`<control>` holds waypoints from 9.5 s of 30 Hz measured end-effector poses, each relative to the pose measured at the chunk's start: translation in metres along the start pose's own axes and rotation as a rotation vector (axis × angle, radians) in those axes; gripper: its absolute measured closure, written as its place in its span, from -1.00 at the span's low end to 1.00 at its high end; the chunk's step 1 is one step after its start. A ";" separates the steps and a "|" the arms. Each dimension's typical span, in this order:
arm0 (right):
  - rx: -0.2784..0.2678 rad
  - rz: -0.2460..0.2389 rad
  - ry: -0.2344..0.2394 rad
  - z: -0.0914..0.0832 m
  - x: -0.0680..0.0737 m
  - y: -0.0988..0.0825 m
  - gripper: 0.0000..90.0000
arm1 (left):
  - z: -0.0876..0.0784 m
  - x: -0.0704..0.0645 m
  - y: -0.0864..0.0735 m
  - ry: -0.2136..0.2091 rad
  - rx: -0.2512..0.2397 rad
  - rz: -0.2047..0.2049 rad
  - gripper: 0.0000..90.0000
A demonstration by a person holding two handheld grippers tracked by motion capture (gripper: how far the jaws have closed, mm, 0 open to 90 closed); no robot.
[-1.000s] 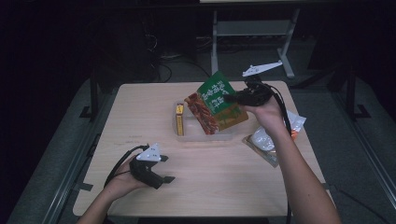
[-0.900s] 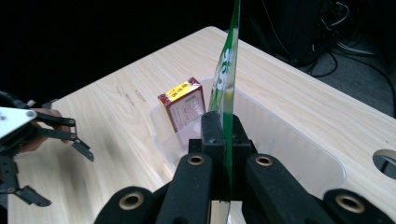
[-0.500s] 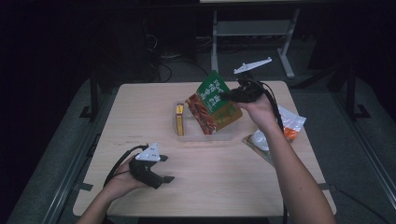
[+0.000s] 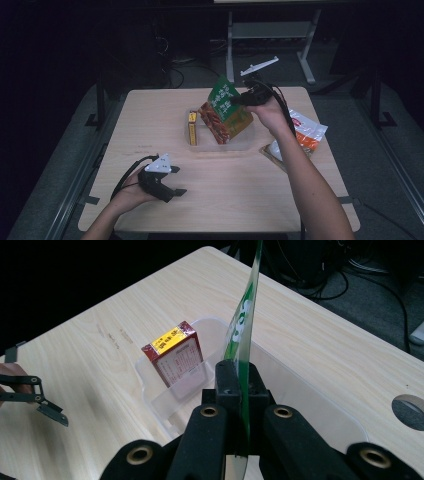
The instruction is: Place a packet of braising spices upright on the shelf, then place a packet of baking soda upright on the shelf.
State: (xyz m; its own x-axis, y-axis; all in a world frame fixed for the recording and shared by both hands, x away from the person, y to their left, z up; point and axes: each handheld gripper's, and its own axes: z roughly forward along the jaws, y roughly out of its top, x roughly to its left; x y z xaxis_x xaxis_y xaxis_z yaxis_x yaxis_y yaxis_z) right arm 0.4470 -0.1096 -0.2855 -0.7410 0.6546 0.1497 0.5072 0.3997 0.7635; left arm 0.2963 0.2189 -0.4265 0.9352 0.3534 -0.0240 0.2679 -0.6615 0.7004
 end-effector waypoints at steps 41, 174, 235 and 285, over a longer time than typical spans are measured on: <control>0.007 -0.022 0.043 -0.010 0.012 -0.012 0.73 | 0.006 -0.004 0.001 -0.015 0.017 0.007 -0.57; 0.314 -0.152 -0.067 -0.003 -0.026 -0.202 1.00 | 0.016 -0.008 -0.006 -0.054 0.046 -0.018 -0.59; 0.072 -0.066 -0.007 -0.056 0.025 -0.227 0.05 | 0.134 -0.012 0.079 -0.300 -0.026 -0.078 0.16; -0.069 -0.232 0.382 -0.036 0.045 -0.135 0.12 | 0.021 0.007 0.079 -0.234 -0.239 0.156 0.99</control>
State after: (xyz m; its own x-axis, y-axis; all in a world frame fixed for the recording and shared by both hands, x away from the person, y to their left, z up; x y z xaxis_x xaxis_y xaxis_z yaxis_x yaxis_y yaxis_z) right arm 0.3290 -0.1569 -0.3588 -0.9475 0.2635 0.1809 0.2876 0.4557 0.8424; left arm 0.3291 0.1553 -0.3864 0.9956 0.0813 -0.0465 0.0818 -0.5130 0.8545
